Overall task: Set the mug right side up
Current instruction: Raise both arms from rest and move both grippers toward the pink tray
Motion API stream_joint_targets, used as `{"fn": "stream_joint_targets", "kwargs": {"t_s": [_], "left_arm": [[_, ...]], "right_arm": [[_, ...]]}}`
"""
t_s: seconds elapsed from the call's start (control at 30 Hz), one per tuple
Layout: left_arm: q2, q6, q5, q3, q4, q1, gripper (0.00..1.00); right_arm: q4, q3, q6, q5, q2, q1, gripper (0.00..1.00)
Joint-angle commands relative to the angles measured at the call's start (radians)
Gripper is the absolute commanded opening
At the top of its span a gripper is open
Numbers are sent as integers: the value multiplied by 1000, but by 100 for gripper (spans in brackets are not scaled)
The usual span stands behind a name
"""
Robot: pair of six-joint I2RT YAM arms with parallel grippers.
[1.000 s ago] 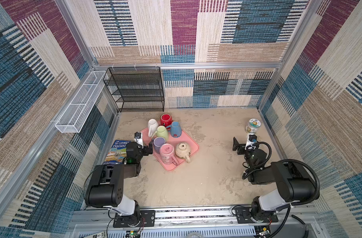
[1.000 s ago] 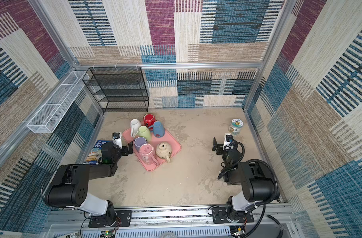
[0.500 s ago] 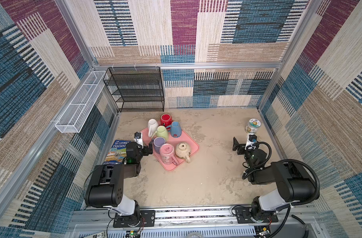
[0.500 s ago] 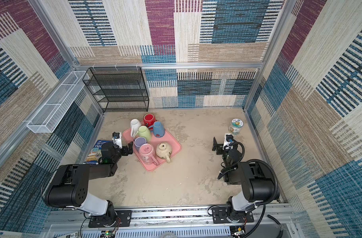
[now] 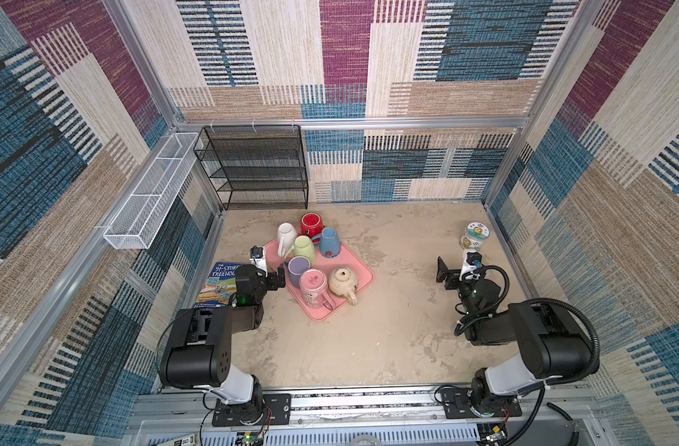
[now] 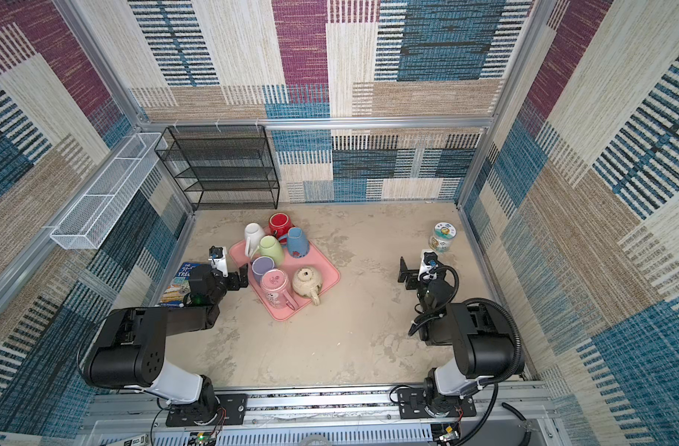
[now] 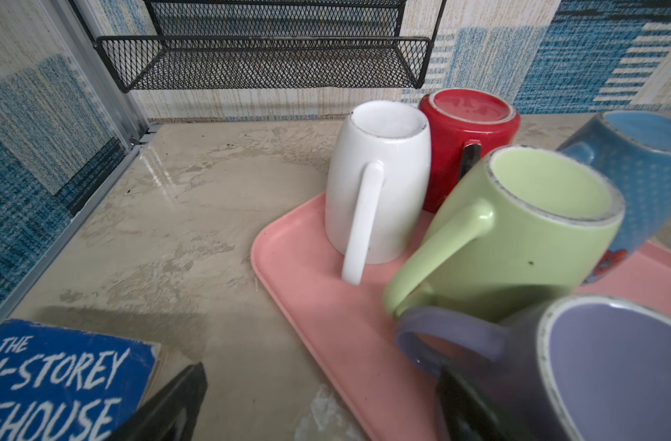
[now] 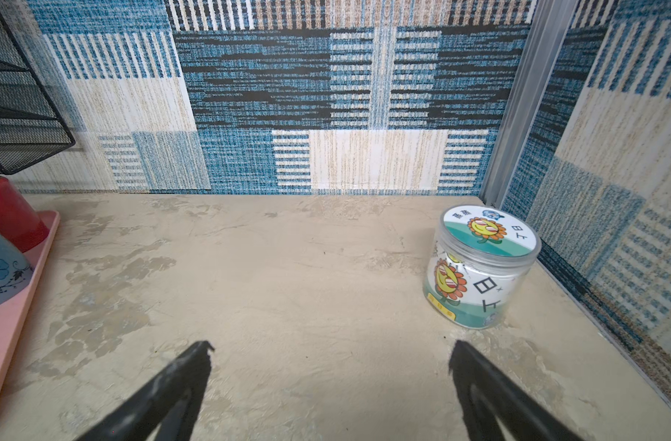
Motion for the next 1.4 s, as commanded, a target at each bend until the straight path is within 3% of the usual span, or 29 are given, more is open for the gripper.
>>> {"fn": "stream_joint_targets", "kwargs": {"t_s": [0.0, 0.1, 0.37, 0.6, 0.67, 0.77, 0.87, 0.97, 1.1, 1.37], "left_arm": [[-5, -13, -5, -5, 4, 1, 100], [-37, -52, -82, 18, -61, 6, 97], [-265, -93, -85, 181, -433, 11, 99], [-421, -232, 37, 455, -869, 9, 99], [-453, -255, 28, 520, -998, -7, 99], [-508, -279, 23, 527, -1051, -51, 99], [-511, -316, -2, 583, -1178, -84, 98], [-525, -296, -3, 613, -1307, -124, 97], [-618, -313, -21, 536, -1400, -148, 98], [-654, -344, 4, 511, -1513, -152, 99]], "right_arm": [[9, 4, -3, -1, -6, 0, 100], [-157, 51, 16, 31, -91, 0, 100], [-635, 227, 179, 116, -226, 0, 100], [-925, 397, 322, -148, -302, 2, 98], [-1004, 457, 346, -244, -314, 4, 95], [-1078, 509, 369, -359, -316, 14, 93], [-1210, 579, 360, -392, -296, 53, 89], [-1260, 599, 356, -372, -301, 128, 89], [-1301, 610, 364, -368, -273, 209, 87], [-1268, 624, 394, -383, -102, 255, 81]]}}
